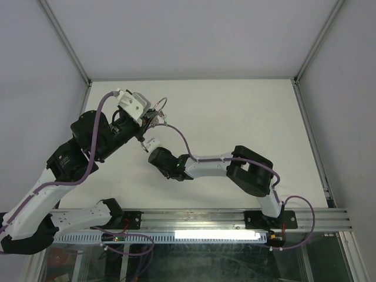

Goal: Put the keys on the keyring
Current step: Move the key to the center of the board.

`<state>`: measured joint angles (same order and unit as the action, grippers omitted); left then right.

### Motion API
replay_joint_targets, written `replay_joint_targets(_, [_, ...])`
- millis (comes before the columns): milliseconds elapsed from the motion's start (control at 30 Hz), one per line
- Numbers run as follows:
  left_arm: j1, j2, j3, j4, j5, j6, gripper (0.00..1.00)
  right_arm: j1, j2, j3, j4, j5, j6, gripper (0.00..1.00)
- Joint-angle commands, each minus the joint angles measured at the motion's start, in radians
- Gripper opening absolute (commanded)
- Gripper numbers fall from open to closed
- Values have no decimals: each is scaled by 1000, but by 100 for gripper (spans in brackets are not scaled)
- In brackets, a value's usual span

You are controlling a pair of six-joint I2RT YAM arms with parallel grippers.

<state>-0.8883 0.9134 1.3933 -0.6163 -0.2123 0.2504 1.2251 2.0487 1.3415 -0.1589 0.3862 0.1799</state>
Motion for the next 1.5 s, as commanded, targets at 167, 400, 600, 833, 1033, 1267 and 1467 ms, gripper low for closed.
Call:
replay_joint_targets(167, [9,-7,3,47,-18,-5,0,-126,-290,-351,13,89,82,25])
replay_joint_targets(400, [9,19,3,47,17,-11,0,-253,-525,-563,124,41,35,42])
replay_joint_targets(600, [8,39,-10,64,79,-23,0,-270,-858,-688,249,-85,-20,55])
replay_joint_targets(833, [9,35,-44,99,198,-14,0,-278,-1226,-811,430,-334,-24,51])
replay_joint_targets(1033, [8,31,-75,143,291,-19,0,-278,-1347,-834,581,-545,-57,40])
replay_joint_targets(1267, [9,31,-76,176,388,-20,0,-225,-1265,-783,601,-789,-184,24])
replay_joint_targets(1467, [9,38,-76,188,422,-27,0,-69,-1177,-749,658,-601,-335,31])
